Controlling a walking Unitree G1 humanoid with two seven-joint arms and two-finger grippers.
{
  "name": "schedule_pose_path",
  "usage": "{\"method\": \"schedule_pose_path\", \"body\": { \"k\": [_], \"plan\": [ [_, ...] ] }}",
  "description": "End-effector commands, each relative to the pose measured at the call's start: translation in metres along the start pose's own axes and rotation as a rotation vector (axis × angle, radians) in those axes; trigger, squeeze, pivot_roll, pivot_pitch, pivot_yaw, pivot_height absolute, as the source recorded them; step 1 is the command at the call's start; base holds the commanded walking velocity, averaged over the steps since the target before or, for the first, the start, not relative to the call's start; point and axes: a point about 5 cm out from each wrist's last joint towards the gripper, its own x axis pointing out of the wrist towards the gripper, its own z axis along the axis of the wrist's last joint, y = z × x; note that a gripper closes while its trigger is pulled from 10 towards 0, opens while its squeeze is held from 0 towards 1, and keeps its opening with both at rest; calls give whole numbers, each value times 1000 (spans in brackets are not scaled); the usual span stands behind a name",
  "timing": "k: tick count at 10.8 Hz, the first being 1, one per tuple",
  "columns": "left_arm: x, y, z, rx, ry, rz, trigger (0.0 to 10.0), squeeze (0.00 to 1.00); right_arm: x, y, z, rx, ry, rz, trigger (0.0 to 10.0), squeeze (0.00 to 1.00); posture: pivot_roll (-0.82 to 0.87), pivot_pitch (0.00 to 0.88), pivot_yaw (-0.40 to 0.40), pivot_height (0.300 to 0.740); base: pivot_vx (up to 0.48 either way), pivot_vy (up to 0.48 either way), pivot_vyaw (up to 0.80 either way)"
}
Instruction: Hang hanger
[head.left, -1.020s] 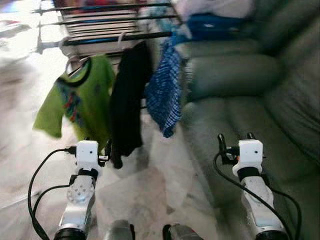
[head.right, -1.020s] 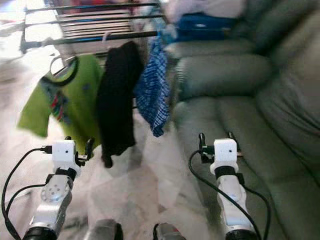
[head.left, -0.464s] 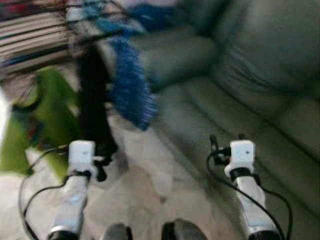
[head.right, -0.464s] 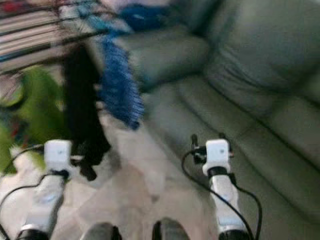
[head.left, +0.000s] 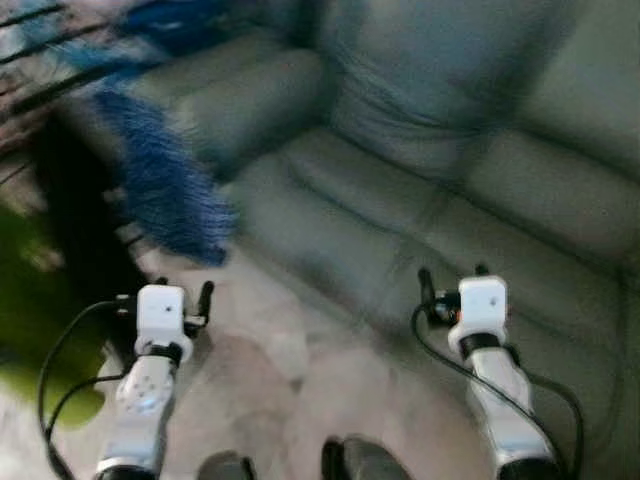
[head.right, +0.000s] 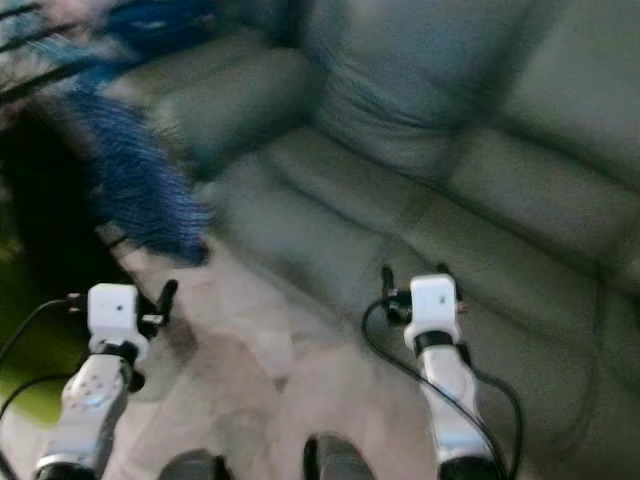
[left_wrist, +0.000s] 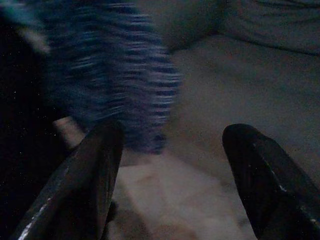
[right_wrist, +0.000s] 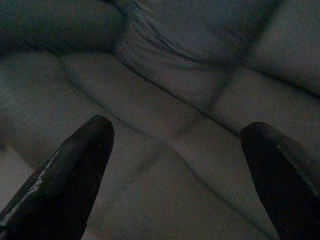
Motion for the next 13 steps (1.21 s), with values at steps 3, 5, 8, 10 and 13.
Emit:
{"method": "schedule_pose_path", "body": {
  "k": [3, 5, 8, 10, 13],
  "plan": [
    [-1, -5, 3, -7, -19, -38, 10000, 0, 0, -3, 0, 6, 4, -16, 10000, 0, 32, 118, -44, 740, 0, 0, -800],
    [-3, -6, 6, -22, -43, -32, 10000, 0, -4, -4, 2, 23, -20, -20, 10000, 0, 31, 117, -50, 740, 0, 0, -656],
    [-5, -8, 6, -44, -48, -45, 10000, 0, -5, -3, 2, 17, -14, -3, 10000, 0, 32, 117, -59, 740, 0, -225, 0],
    [-4, -9, 6, -45, -51, -49, 10000, 0, -5, -5, 3, 14, -14, -9, 10000, 0, 27, 116, -58, 740, 0, -388, -606],
    [-4, -9, 6, -46, -50, -60, 10000, 0, -7, -5, 1, 13, -11, -10, 10000, 0, 26, 116, -58, 740, 0, -424, -654]
  ]
}}
